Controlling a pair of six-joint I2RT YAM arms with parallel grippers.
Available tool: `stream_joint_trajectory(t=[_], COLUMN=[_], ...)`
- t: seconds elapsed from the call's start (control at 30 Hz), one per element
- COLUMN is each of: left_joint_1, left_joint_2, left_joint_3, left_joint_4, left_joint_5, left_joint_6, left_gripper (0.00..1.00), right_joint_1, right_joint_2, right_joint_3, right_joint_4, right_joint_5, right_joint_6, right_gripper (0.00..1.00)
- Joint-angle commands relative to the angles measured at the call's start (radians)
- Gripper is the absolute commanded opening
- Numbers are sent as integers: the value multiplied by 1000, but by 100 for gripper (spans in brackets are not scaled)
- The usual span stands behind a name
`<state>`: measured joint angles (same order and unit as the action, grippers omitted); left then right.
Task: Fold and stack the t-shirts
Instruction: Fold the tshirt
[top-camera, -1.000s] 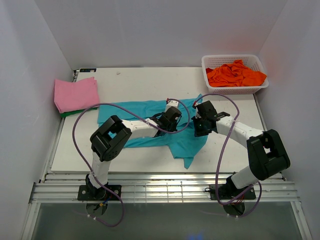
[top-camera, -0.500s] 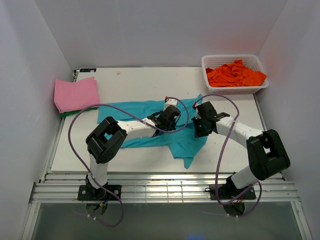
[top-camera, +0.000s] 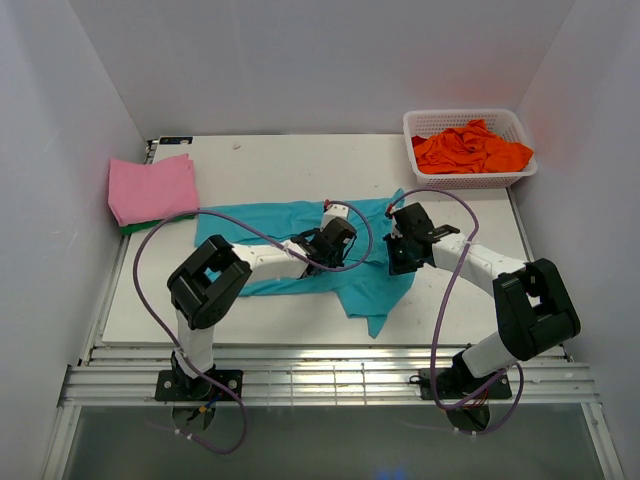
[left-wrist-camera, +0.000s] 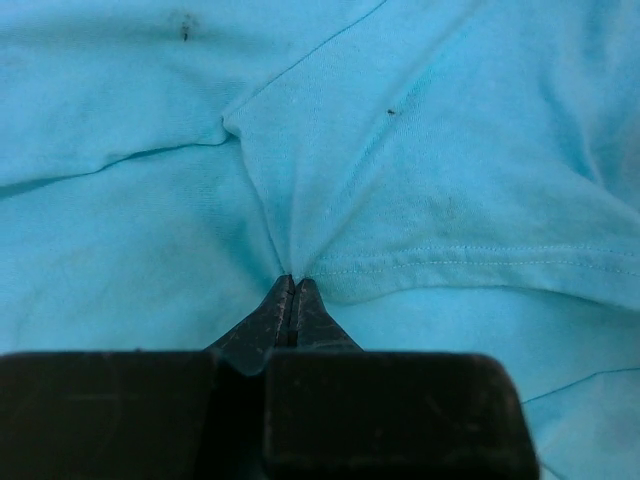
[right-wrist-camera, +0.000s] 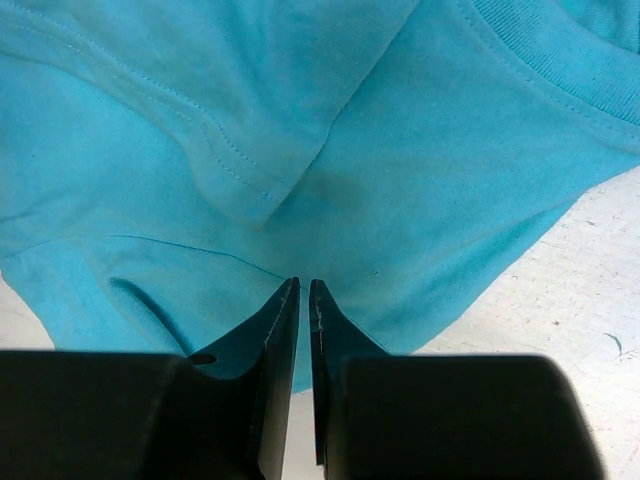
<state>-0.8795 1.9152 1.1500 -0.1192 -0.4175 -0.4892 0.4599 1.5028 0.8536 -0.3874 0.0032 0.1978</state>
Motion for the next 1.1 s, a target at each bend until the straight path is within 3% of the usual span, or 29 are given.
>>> stream_joint_trajectory(t=[0.0, 0.27, 0.3, 0.33, 0.43, 0.53, 0.67, 0.8, 0.9, 1.07], left_joint_1=[-4, -4, -4, -3, -3, -4, -13, -29, -35, -30], left_joint_2=[-99, -105, -107, -111, -136, -185, -268, -370, -464, -617], left_joint_3=[-12, -13, -13, -12, -9, -15, -53, -165, -240, -420], left_joint_4=[-5, -8, -5, -4, 41, 96, 142, 54, -87, -275], left_joint_5=[-27, -18, -17, -14, 12, 29, -7, -163, -324, -435], left_joint_6=[-3, -5, -5, -2, 27, 52, 60, 2, -132, -377], left_gripper=[0, 3, 8, 26, 63, 72, 74, 74, 75, 76], right_joint_1=[3, 3, 3, 3, 3, 3, 17, 62, 117, 244], right_joint_2=[-13, -27, -32, -42, -70, -108, -196, -326, -407, -515], right_joint_3=[-1, -5, -4, -1, 30, 48, 13, -79, -162, -296], right_joint_4=[12, 8, 12, 10, 7, 4, -5, -4, 4, 59], right_joint_5=[-23, -17, -11, -8, -8, -35, -68, -80, -80, -63], right_joint_6=[9, 12, 12, 12, 14, 22, 48, 95, 159, 270], right_gripper=[15, 15, 16, 18, 23, 26, 27, 28, 28, 31])
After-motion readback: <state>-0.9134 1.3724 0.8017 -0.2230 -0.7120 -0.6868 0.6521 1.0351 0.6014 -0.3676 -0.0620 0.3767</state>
